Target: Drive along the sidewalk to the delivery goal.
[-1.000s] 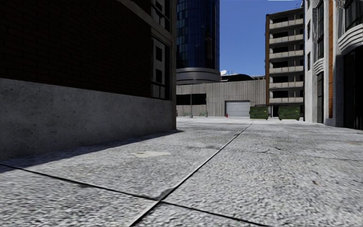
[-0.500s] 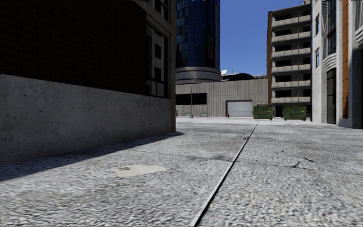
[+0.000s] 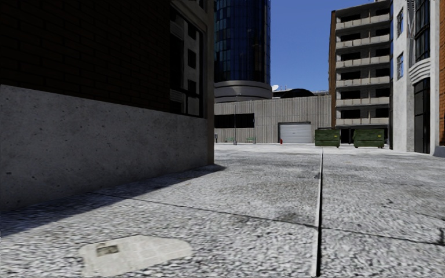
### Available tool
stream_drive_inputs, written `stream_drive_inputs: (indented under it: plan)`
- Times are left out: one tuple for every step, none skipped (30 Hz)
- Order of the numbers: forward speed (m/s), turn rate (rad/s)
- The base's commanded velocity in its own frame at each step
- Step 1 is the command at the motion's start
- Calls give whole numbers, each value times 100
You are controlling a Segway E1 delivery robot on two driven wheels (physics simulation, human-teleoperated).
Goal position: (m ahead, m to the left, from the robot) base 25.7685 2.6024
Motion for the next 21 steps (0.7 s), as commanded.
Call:
stream_drive_inputs:
  plan:
    - [200, -29]
    - [200, -29]
    - [200, -30]
    - [200, -30]
    - [200, -30]
    - [200, -30]
    - [200, -30]
    - [200, -30]
    - [200, -30]
    - [200, -30]
    - [200, -30]
    - [200, -30]
    - [200, -30]
    - [200, -30]
    - [200, -30]
    - [200, -30]
    - [200, -30]
    - [200, -30]
    - [200, -22]
    - [200, -3]
    - [200, -3]
